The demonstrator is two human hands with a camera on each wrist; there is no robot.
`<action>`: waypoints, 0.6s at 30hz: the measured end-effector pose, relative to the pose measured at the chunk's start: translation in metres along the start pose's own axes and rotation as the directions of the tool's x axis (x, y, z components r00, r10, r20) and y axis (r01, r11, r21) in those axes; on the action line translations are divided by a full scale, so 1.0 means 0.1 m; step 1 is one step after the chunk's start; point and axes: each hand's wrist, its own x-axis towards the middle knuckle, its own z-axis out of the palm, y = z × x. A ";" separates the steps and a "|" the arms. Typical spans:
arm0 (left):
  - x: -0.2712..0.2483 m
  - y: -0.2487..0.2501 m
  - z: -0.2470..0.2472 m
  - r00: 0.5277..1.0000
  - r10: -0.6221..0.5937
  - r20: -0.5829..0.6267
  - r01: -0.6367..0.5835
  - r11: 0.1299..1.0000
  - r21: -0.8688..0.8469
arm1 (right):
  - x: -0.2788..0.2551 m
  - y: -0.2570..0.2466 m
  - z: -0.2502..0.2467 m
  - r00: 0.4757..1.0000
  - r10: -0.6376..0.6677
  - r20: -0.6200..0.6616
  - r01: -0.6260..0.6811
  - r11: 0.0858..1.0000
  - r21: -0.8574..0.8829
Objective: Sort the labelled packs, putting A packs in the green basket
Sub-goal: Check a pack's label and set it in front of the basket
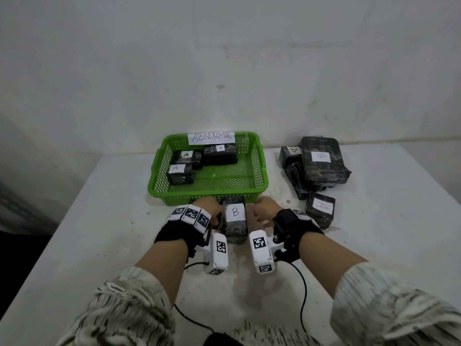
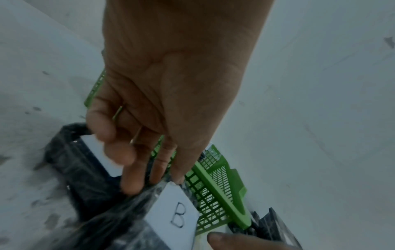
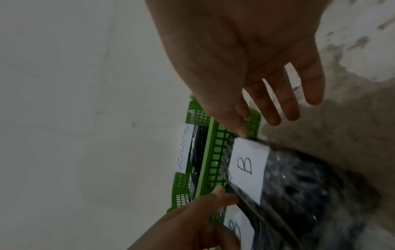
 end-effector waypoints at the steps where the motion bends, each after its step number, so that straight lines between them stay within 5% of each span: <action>1: -0.01 0.04 -0.04 0.998 0.044 -0.047 -0.043 0.999 0.032 | 0.02 -0.01 -0.09 0.999 -0.005 -0.044 0.004 0.999 -0.039; 5: 0.06 0.29 -0.17 0.954 0.183 -0.237 -0.195 0.980 -0.031 | 0.27 -0.03 -0.49 0.986 -0.030 -0.164 -0.008 0.974 -0.227; 11: 0.28 0.89 -0.23 0.917 0.243 -0.318 -0.314 0.929 -0.194 | 0.61 -0.18 -0.95 0.957 -0.125 -0.262 -0.009 0.889 -0.457; 18: 0.77 1.37 -0.19 0.941 0.144 -0.306 -0.213 0.955 -0.206 | 1.05 -0.38 -1.40 0.946 -0.221 -0.238 0.017 0.765 -0.644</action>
